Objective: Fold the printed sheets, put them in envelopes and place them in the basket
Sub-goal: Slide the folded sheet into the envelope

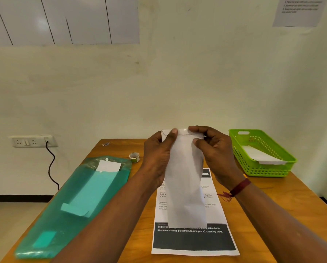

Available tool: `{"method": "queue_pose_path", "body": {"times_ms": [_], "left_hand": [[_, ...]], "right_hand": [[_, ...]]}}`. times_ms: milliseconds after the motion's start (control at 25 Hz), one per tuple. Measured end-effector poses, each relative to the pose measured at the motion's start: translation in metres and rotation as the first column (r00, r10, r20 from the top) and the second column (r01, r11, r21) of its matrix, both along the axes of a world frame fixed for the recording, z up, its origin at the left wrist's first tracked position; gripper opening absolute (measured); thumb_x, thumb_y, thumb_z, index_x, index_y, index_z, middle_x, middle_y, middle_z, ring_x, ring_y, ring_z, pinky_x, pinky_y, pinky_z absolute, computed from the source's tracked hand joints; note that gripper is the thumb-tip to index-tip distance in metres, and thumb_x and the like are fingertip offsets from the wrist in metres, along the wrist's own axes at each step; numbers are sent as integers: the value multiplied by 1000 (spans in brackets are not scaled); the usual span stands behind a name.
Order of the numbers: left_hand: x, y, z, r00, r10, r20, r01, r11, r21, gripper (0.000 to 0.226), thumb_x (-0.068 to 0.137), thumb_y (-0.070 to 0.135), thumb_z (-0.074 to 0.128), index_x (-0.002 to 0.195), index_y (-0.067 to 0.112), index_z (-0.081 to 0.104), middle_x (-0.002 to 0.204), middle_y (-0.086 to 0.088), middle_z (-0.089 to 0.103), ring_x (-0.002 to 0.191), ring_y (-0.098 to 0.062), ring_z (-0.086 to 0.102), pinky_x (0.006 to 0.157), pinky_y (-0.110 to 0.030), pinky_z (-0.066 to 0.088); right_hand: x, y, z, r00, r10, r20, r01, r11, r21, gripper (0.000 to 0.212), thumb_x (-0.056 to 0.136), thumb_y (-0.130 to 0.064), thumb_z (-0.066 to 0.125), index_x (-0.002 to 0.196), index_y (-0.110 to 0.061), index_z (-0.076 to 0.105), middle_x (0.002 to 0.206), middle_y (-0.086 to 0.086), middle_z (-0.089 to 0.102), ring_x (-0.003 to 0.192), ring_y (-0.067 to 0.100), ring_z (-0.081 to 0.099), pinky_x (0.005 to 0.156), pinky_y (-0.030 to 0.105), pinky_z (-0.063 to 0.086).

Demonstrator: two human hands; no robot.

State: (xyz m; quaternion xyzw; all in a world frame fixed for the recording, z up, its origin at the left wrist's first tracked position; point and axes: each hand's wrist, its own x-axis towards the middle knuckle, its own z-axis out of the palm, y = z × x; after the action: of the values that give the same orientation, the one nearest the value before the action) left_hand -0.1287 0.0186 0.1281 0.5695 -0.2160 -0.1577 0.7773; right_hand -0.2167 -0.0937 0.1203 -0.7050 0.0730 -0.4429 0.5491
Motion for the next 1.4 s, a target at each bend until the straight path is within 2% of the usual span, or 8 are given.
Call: {"method": "queue_pose_path", "body": {"times_ms": [120,240,360,520,760,1080,1240,1400], "left_hand": [[0,0,-2,995,14,101,-15,1000,12,3,87,19,72,88,17,72,82,4,75,75,-10,70,72,-29,61],[1,0,-2,977,38,211,-46,998,35,8,87,16,72,83,22,71,76,10,73,70,-2,68,66,-20,58],[2,1,-4,960,110,258,-123,992,35,11,87,20,72,79,27,71,80,9,73,73,-5,67,66,-20,57],[5,6,-5,975,140,171,-141,990,-10,6,87,18,73,82,22,72,83,4,73,75,-6,66,74,-28,58],[13,17,-6,990,142,-3,-141,979,-148,7,86,15,72,91,11,71,88,-5,74,79,-15,68,75,-31,59],[34,32,-27,979,100,-179,-140,964,-227,30,84,20,71,108,3,69,100,-9,74,91,-22,71,78,-35,60],[47,40,-42,989,44,-140,-45,999,-6,25,87,19,70,109,8,68,105,-8,73,104,-28,67,90,-46,57],[67,50,-51,963,86,255,-175,918,355,10,85,25,73,95,28,73,101,-2,70,102,-26,63,91,-49,55]], "right_hand": [[4,2,1,994,-91,55,88,995,55,18,81,-13,76,97,-20,72,95,-3,74,88,13,70,76,31,57],[5,3,4,990,-126,59,121,990,77,37,80,-14,78,113,-22,64,83,4,75,77,16,71,66,27,57],[6,1,2,995,-84,54,78,991,111,42,85,-10,72,123,-23,58,76,10,74,76,20,72,70,30,58],[1,-4,-4,999,19,38,-25,984,177,40,86,-9,71,121,-22,58,75,11,73,78,21,69,79,43,58],[-23,3,-33,952,211,-224,-181,972,149,45,76,-9,80,114,-24,63,91,12,74,88,37,70,81,55,56],[-44,-2,-71,909,123,-398,-90,991,101,16,80,-14,76,96,-19,75,88,-4,76,79,19,73,68,29,58],[-45,-18,-79,917,-92,-389,69,995,-73,9,82,-17,75,89,-22,78,84,-10,75,75,12,70,67,29,57],[-46,-35,-78,906,-361,-223,236,865,-443,9,83,-12,74,88,-18,77,85,-8,74,74,7,67,66,18,52]]}}
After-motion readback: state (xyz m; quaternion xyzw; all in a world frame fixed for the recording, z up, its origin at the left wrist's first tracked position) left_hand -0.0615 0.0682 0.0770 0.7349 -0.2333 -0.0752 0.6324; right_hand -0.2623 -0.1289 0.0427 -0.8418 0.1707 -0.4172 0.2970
